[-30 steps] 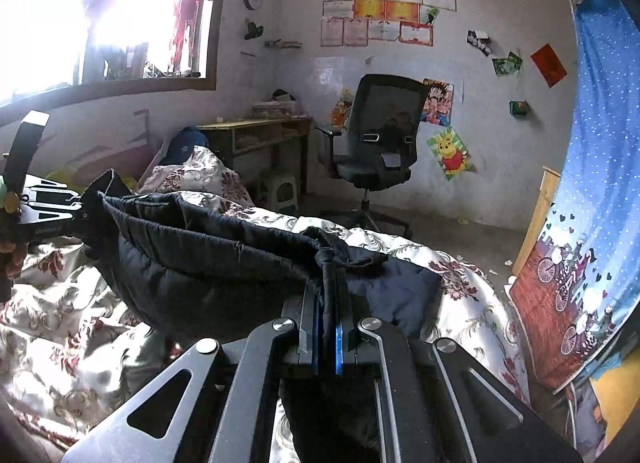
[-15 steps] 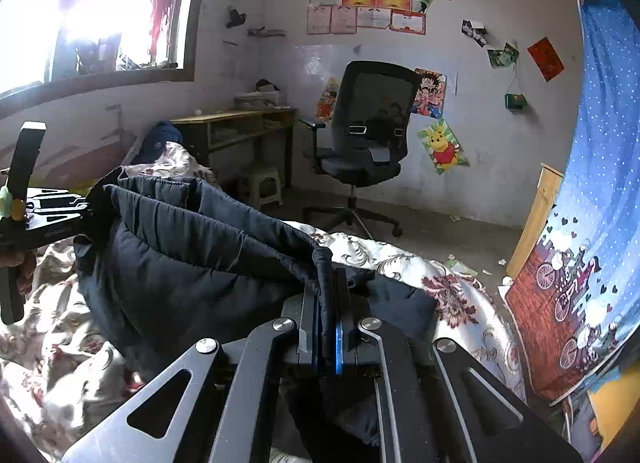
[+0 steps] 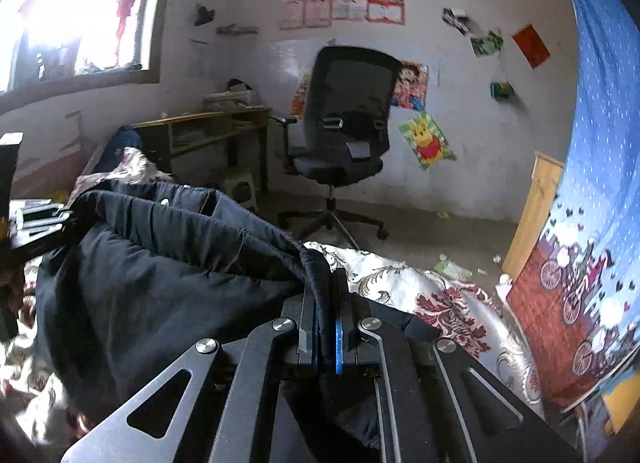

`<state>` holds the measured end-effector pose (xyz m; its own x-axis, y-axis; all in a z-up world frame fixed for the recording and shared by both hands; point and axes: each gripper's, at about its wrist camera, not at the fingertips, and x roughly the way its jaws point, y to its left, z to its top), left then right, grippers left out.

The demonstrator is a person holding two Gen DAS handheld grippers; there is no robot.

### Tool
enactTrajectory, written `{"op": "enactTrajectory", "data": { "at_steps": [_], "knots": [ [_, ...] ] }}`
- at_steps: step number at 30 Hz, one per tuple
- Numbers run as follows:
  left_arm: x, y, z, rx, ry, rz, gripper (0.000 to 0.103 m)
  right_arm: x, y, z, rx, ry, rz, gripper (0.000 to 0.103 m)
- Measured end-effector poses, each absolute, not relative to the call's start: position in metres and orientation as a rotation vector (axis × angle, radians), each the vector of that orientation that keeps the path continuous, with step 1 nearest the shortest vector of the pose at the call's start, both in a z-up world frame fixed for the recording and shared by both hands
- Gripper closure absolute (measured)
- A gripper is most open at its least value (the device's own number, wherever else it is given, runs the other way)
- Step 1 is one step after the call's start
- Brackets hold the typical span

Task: Fold large clothes

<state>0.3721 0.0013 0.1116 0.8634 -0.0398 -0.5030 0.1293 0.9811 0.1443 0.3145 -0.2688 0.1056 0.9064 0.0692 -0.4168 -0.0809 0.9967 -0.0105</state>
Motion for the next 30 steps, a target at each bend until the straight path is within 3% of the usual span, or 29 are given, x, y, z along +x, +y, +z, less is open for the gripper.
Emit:
{"op": "enactTrajectory", "data": {
  "at_steps": [24,30],
  "knots": [
    [0.471,0.040,0.046,0.051,0.695,-0.119,0.096,0.445,-0.234,0.046,-0.090,0.624,0.016,0.098],
    [0.473,0.055,0.043,-0.045,0.704,-0.172,0.090,0.450,-0.241,0.035,-0.073,0.643,0.041,0.097]
  ]
}}
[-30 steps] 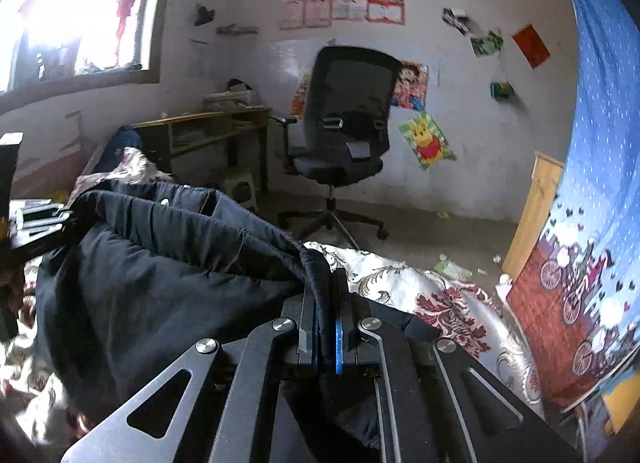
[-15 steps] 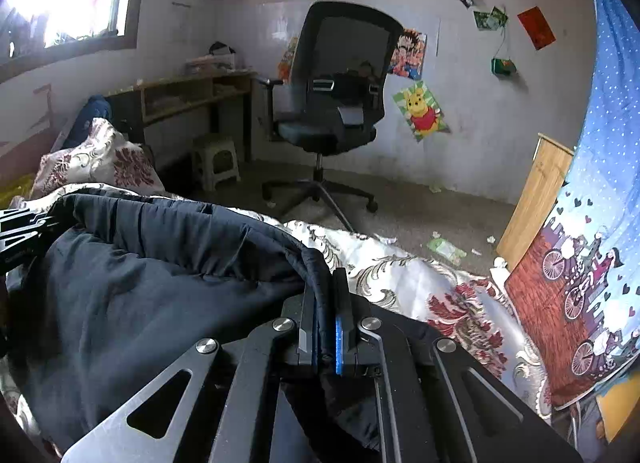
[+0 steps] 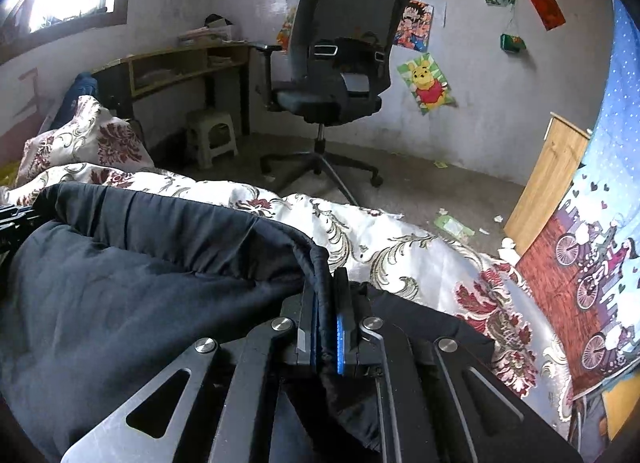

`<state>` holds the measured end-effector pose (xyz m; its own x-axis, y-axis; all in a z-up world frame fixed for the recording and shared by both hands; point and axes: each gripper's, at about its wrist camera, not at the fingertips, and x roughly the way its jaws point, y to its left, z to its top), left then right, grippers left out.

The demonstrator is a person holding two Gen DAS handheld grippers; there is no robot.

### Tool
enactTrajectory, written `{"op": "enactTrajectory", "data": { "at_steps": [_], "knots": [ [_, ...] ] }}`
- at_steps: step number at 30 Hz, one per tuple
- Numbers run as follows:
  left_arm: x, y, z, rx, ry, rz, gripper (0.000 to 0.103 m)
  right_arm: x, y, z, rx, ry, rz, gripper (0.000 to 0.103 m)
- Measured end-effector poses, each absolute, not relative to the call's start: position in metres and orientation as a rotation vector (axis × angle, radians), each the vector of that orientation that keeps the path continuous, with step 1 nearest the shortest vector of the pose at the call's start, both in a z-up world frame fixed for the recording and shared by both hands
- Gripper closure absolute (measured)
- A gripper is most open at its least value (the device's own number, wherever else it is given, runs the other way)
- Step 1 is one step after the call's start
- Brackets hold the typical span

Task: Fold large clothes

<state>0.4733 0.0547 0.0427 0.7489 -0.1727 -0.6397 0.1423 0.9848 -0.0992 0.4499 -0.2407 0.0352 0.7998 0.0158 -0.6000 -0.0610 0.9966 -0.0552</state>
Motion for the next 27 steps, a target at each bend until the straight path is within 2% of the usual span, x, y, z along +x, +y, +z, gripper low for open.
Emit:
{"op": "enactTrajectory", "data": {
  "at_steps": [3,4,6,7,8,9,10,11,17,27],
  "knots": [
    [0.469,0.059,0.047,-0.072,0.686,-0.189,0.086,0.449,-0.245,0.036,-0.058,0.649,0.066,0.096],
    [0.467,0.060,0.050,-0.072,0.678,-0.191,0.082,0.448,-0.247,0.037,-0.049,0.651,0.077,0.094],
    [0.462,0.061,0.057,-0.070,0.649,-0.178,0.064,0.447,-0.251,0.039,-0.039,0.655,0.089,0.091],
    [0.458,0.063,0.062,-0.075,0.628,-0.161,0.036,0.445,-0.253,0.041,-0.035,0.651,0.095,0.087],
    [0.454,0.066,0.067,-0.086,0.601,-0.140,0.014,0.441,-0.255,0.045,-0.030,0.635,0.100,0.076],
    [0.449,0.070,0.071,-0.098,0.575,-0.127,0.011,0.438,-0.257,0.048,-0.026,0.619,0.100,0.068],
    [0.442,0.074,0.077,-0.118,0.538,-0.124,0.011,0.434,-0.260,0.052,-0.018,0.597,0.097,0.054],
    [0.438,0.076,0.081,-0.125,0.527,-0.130,0.011,0.427,-0.263,0.058,-0.001,0.568,0.100,0.046],
    [0.398,0.069,0.089,-0.108,0.511,-0.248,0.010,0.384,-0.264,0.073,0.024,0.543,0.200,0.031],
    [0.345,0.020,0.033,0.022,0.747,-0.560,0.009,0.328,-0.246,0.003,0.016,0.804,0.384,0.030]
  ]
}}
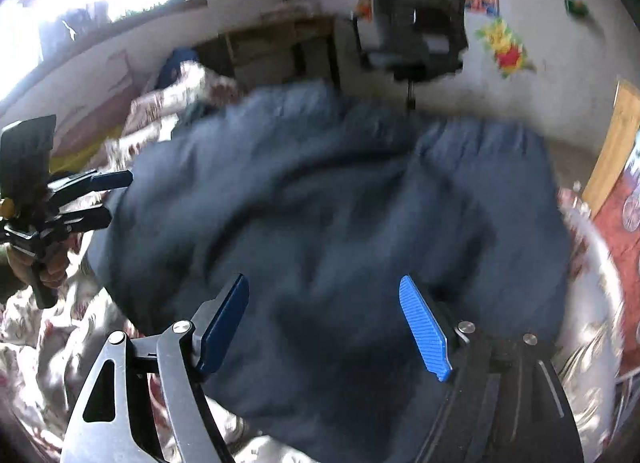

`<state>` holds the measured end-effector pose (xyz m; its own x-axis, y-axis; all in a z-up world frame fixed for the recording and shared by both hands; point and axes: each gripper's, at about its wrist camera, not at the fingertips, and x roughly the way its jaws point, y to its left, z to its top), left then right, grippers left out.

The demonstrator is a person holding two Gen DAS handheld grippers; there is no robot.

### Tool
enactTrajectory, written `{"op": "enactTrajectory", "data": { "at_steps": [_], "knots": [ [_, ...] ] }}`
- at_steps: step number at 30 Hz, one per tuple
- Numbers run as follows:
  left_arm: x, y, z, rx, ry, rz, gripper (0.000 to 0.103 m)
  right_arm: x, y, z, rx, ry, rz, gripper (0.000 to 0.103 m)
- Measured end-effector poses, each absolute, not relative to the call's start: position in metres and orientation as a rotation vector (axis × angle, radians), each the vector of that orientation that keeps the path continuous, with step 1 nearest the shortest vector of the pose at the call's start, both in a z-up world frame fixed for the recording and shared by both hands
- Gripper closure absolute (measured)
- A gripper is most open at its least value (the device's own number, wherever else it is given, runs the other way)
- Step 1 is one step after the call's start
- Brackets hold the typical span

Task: Fold large clothes

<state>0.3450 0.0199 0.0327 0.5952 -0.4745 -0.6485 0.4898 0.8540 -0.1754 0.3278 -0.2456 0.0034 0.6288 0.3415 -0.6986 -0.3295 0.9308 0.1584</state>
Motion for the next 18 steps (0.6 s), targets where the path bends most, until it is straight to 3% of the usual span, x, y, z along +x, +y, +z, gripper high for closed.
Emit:
{"op": "enactTrajectory", "data": {
  "at_steps": [4,18],
  "knots": [
    [0.357,0.005,0.018,0.109,0.801,-0.495,0.010,0.338,-0.241,-0.019,-0.002,0.830,0.375,0.030],
    [0.448,0.002,0.015,0.102,0.859,-0.275,0.009,0.441,-0.218,-0.009,-0.024,0.786,0.322,0.030]
  ]
}}
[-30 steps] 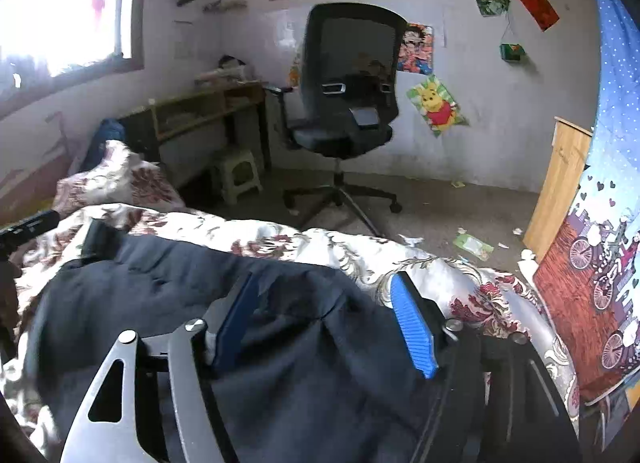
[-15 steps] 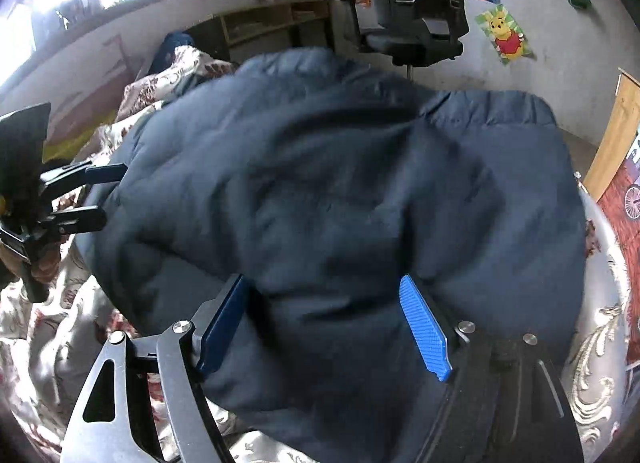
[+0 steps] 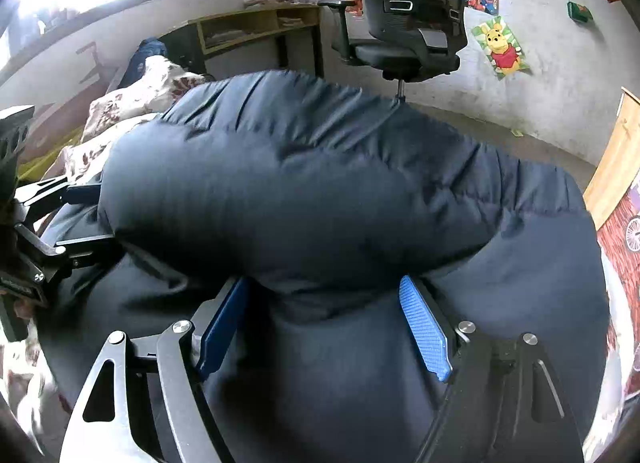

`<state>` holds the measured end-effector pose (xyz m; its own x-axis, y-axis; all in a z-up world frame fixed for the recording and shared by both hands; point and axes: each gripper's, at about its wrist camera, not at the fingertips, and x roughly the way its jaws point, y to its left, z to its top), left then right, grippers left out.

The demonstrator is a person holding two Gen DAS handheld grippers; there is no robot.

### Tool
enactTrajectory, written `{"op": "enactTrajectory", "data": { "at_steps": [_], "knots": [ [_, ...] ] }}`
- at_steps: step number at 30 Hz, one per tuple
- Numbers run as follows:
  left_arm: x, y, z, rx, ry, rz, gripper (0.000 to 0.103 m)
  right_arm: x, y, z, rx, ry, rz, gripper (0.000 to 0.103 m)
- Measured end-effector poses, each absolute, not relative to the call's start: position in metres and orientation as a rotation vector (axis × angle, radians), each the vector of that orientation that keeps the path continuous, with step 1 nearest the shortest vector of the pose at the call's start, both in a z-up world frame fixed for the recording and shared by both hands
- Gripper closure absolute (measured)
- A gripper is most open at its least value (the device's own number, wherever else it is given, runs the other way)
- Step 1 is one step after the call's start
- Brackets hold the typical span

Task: Fold large clothes

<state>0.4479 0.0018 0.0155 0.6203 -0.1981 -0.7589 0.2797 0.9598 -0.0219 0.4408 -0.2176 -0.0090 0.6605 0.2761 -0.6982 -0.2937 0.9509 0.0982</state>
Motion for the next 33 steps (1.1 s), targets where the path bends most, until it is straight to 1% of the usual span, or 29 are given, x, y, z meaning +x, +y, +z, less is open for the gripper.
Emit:
{"op": "enactTrajectory", "data": {
  "at_steps": [10,12,16,19,26,33],
  "knots": [
    [0.499,0.016,0.010,0.030,0.847,-0.220,0.008,0.497,-0.215,-0.008,-0.013,0.792,0.299,0.030],
    [0.508,0.019,0.007,0.018,0.853,-0.208,0.007,0.513,-0.214,-0.011,-0.006,0.822,0.306,0.028],
    [0.528,0.026,-0.003,-0.012,0.865,-0.188,0.001,0.539,-0.214,-0.024,0.022,0.884,0.334,0.023],
    [0.536,0.032,-0.009,-0.044,0.870,-0.189,0.000,0.548,-0.211,-0.032,0.023,0.901,0.341,0.020],
    [0.532,0.042,-0.020,-0.112,0.838,-0.211,0.000,0.547,-0.208,-0.041,0.043,0.863,0.351,0.017],
    [0.524,0.044,-0.023,-0.120,0.816,-0.215,0.000,0.537,-0.203,-0.042,0.035,0.830,0.343,0.016]
  ]
}}
